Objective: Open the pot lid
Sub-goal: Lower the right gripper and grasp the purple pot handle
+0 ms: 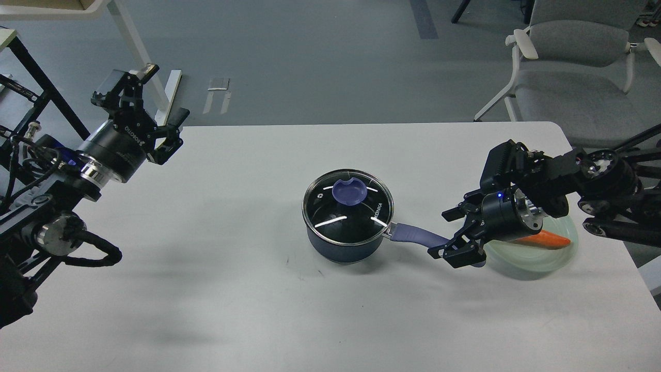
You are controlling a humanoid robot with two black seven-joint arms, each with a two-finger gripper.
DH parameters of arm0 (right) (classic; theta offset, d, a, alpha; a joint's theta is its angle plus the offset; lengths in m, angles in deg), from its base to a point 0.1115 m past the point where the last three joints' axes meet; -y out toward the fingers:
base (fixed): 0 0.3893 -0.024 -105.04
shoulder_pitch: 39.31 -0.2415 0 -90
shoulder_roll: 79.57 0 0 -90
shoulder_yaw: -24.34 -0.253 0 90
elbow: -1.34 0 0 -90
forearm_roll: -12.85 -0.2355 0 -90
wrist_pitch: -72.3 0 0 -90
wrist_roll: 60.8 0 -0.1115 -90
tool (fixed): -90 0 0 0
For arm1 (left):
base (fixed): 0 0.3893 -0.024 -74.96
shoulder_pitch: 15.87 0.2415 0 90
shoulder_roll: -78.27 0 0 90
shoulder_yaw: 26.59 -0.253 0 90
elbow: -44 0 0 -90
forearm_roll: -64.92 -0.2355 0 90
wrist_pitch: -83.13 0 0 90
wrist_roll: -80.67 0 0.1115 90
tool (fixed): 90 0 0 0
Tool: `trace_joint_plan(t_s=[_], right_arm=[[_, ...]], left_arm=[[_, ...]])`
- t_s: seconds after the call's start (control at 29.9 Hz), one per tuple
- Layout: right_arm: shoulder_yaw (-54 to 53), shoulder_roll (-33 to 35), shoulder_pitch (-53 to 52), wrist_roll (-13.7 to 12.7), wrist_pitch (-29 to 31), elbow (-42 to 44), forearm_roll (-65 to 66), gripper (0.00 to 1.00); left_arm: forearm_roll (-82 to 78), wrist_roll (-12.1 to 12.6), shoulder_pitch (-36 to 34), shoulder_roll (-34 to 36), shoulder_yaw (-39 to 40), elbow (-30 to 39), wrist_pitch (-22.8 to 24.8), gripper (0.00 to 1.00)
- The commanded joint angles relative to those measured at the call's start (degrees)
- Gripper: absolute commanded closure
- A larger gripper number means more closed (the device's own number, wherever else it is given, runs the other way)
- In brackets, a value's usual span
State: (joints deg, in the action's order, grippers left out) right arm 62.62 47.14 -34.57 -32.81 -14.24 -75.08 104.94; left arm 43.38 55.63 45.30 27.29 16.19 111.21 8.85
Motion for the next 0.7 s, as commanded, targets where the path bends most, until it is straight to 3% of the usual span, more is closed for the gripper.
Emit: trace_joint_plan(t_s=[0.0, 0.17, 0.3, 0.67], right_arm=[[1.44, -0.05, 0.09, 0.01, -1.51, -0.22, 0.28, 0.15], [3.12, -0.05, 0.09, 0.01, -3.45, -0.31, 0.28, 0.33], [3.12, -0.05, 0.09, 0.01, -3.63, -0.48, -0.07, 0.37], [3.21, 0.48, 0.09, 0.01, -3.63, -2.33, 0.02, 0.65]], left_arm=[[0.0, 0.0, -0.71, -0.08, -0.07, 0.03, -0.6, 0.0], [0.0, 0.0, -0.8, -0.26, -0.07, 0.03, -0.78, 0.0], [0.0, 0.0, -0.8, -0.26, -0.07, 0.03, -0.78, 0.0], [0.0, 0.08, -2.03, -0.17, -0.15, 0.03, -0.86, 0.0]])
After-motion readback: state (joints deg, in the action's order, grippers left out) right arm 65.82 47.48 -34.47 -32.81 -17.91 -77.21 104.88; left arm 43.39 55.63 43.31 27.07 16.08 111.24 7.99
